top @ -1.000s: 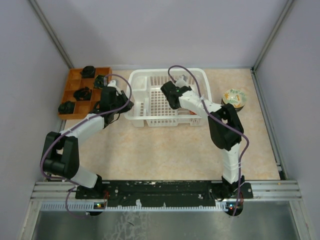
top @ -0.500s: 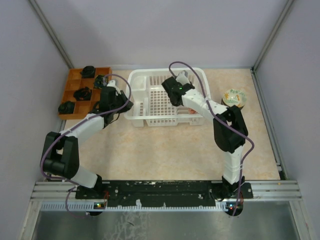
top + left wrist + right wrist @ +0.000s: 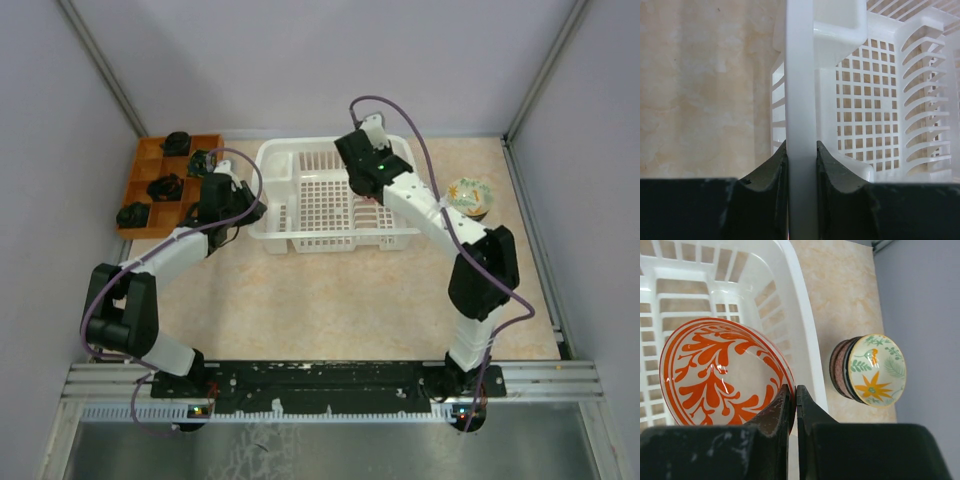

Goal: Unload the bowls from the dish rack

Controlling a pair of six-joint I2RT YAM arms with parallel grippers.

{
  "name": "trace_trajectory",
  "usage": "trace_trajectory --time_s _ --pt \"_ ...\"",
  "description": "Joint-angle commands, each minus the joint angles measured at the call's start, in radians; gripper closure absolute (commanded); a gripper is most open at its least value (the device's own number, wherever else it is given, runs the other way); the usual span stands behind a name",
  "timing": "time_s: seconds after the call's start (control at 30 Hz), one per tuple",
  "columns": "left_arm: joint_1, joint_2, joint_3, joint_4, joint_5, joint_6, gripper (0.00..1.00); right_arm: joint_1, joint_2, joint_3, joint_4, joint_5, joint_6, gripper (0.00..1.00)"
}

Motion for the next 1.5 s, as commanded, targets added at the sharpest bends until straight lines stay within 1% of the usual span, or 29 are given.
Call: trace_trajectory --time_s 0.0,0.1,0.23,0.37,0.43,0.53,0.67,0.87,0.9,0.97,1.0,1.1,1.17,1.47 --pt "0.001 0.011 -0.022 -0.008 -0.011 0.017 1.0 -0.077 -0.139 0.011 0.073 -0.181 0.045 1.0" --pt "0.001 0.016 -0.015 -0.009 -0.009 0.023 1.0 -0.147 -0.198 -0.016 0.081 -0.32 0.075 1.0" --pt "0.001 0.015 -0.012 -0.012 0.006 0.03 1.0 -0.3 -0.269 -0.045 0.075 -0.533 0.138 1.0" --pt "0.001 0.014 -0.014 -0.006 0.027 0.027 1.0 -0.446 -0.301 -0.046 0.025 -0.67 0.172 1.0" --pt "0.001 0.012 -0.015 0.002 0.037 0.026 0.95 -0.507 -0.318 -0.055 0.014 -0.712 0.18 1.0" --pt "0.001 0.011 -0.006 -0.008 0.054 0.029 0.82 -0.572 -0.32 -0.048 -0.017 -0.743 0.182 1.0" --pt "0.001 -0.007 -0.002 -0.008 0.065 0.027 0.72 -0.634 -0.309 -0.051 -0.039 -0.774 0.187 1.0" --pt "0.001 -0.035 -0.006 -0.011 0.074 0.027 0.66 -0.716 -0.326 -0.131 -0.008 -0.843 0.214 1.0" --pt "0.001 -0.041 -0.007 -0.011 0.077 0.026 0.64 -0.726 -0.328 -0.142 -0.006 -0.845 0.214 1.0" --pt "0.001 -0.053 -0.014 -0.007 0.081 0.023 0.57 -0.746 -0.332 -0.169 0.004 -0.852 0.213 1.0" --pt "0.001 -0.059 -0.016 -0.008 0.08 0.022 0.55 -0.759 -0.335 -0.184 0.008 -0.857 0.213 1.0" --pt "0.001 -0.077 -0.021 -0.006 0.076 0.022 0.53 -0.784 -0.349 -0.221 0.022 -0.86 0.21 1.0" --pt "0.002 -0.083 -0.022 -0.007 0.076 0.022 0.5 -0.796 -0.355 -0.241 0.028 -0.865 0.209 1.0" --pt "0.002 -0.092 -0.027 -0.005 0.077 0.022 0.5 -0.838 -0.351 -0.287 0.047 -0.877 0.219 1.0"
